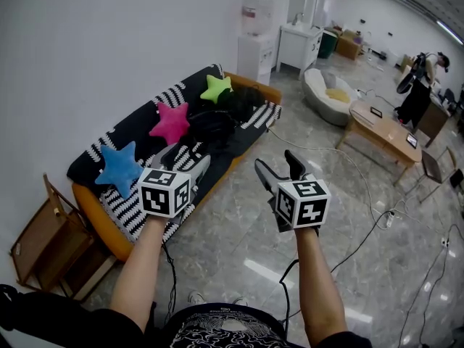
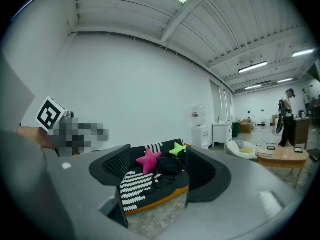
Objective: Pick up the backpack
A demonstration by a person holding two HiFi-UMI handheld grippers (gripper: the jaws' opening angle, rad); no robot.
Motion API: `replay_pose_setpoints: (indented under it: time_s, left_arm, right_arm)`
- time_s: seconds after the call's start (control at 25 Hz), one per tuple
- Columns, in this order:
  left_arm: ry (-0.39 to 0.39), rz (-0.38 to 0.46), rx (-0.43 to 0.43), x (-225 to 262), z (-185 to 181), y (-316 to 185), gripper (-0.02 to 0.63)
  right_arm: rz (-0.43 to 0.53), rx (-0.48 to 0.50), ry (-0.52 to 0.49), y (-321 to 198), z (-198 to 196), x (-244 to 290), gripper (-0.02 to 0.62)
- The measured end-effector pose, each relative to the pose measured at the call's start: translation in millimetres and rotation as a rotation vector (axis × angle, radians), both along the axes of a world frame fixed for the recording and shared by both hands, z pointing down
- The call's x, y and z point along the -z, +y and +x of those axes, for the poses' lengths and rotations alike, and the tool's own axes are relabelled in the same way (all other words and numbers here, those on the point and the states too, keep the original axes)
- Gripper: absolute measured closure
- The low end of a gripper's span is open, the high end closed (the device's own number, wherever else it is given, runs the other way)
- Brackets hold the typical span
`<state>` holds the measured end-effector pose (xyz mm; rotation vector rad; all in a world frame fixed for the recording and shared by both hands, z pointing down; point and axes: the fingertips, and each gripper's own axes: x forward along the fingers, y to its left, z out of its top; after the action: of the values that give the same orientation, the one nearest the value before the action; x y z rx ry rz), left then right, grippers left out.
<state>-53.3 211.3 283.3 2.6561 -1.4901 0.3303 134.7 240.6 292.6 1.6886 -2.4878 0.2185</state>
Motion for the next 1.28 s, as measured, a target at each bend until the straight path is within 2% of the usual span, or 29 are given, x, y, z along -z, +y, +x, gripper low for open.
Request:
replay_pose_setpoints:
  time_s: [0.2, 0.48, 0.76, 1.04, 1.28]
  left_arm:
    - [-0.001, -0.008, 0.004, -3, 14, -2, 0.22]
    - [-0.02, -0.03, 0.029, -15, 19, -17, 0.198]
    - [-0.017, -0.03, 0.052, -20, 17, -55, 0.198]
    - [0.0, -0.024, 0.064, -26, 7, -118, 0.198]
    - [0.013, -0.049, 0.063, -34, -7, -203, 0.198]
  right_arm:
    - [0.004, -0.009, -0.012, -3, 19, -4, 0.166]
    - [-0.001, -0.001, -0.017, -17, 31, -11, 0.155]
    - [-0.013, 0.007, -0.024, -52, 33, -20, 0.153]
    - [-0.032, 0.018, -0.014, -118, 24, -31, 0.153]
    - [-0.058, 0.039, 0.017, -205, 2, -34, 0.153]
